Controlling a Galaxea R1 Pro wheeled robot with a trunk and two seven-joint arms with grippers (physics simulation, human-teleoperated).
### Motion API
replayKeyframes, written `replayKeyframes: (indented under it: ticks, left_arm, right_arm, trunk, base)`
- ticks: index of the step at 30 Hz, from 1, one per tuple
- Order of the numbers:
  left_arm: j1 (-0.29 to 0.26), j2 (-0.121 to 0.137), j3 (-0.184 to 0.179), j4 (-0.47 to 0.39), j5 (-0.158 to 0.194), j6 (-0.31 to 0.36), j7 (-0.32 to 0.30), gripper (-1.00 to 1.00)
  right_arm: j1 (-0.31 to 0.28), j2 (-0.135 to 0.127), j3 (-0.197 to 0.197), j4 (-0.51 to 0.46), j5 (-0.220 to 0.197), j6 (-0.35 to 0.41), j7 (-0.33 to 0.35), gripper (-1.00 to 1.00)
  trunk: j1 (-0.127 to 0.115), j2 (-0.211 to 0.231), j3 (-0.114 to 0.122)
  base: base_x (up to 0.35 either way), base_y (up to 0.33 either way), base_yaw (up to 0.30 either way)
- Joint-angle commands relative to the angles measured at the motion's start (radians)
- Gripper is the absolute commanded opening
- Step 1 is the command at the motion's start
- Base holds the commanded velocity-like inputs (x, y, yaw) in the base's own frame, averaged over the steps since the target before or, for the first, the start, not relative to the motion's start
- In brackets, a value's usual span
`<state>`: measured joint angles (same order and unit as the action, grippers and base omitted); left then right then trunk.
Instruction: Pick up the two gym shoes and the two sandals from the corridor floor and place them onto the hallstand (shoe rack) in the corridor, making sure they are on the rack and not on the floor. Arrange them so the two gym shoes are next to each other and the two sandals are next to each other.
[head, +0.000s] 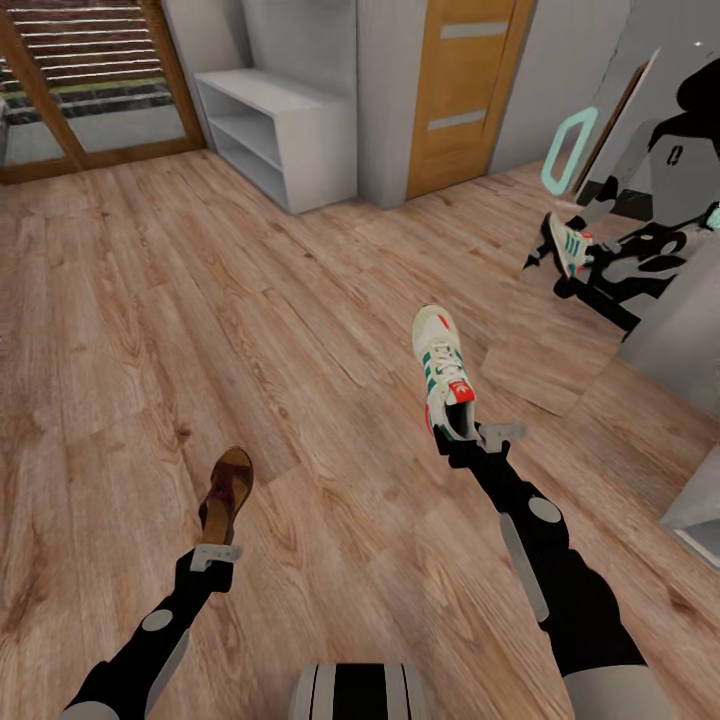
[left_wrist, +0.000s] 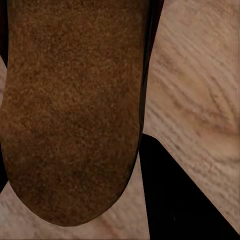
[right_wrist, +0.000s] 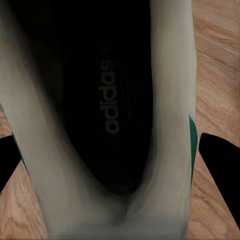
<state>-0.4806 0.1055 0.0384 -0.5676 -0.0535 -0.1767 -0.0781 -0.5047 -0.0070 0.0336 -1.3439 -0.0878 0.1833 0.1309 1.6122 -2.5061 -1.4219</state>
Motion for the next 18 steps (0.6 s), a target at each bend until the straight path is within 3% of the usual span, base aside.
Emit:
replayKeyframes:
  ticks: [1,12,18]
  left_arm:
    - [-0.001,0.000,0.005,0.000,-0.009,-0.003,-0.006,-1.00]
    - [0.000,0.003,0.008,0.002,-0.005,-0.003,-0.001,-1.00]
    - [0.003,0.002,0.012,0.004,-0.003,-0.003,0.001,-1.00]
  right_arm:
    - [0.000,0.000,0.001,-0.001,-0.009,0.005,0.001,-1.00]
    - [0.001,0.007,0.006,-0.010,-0.013,0.003,0.000,-1.00]
    - [0.003,0.012,0.010,0.047,-0.014,-0.006,0.000,-1.00]
  trunk:
    - [-0.001,0.000,0.004]
    - [-0.005,0.003,0.053]
    - [-0.008,0.004,0.085]
  base:
    - [0.000,0.000,0.000]
    - [0.000,0.000,0.000]
    - [0.000,0.000,-0.009]
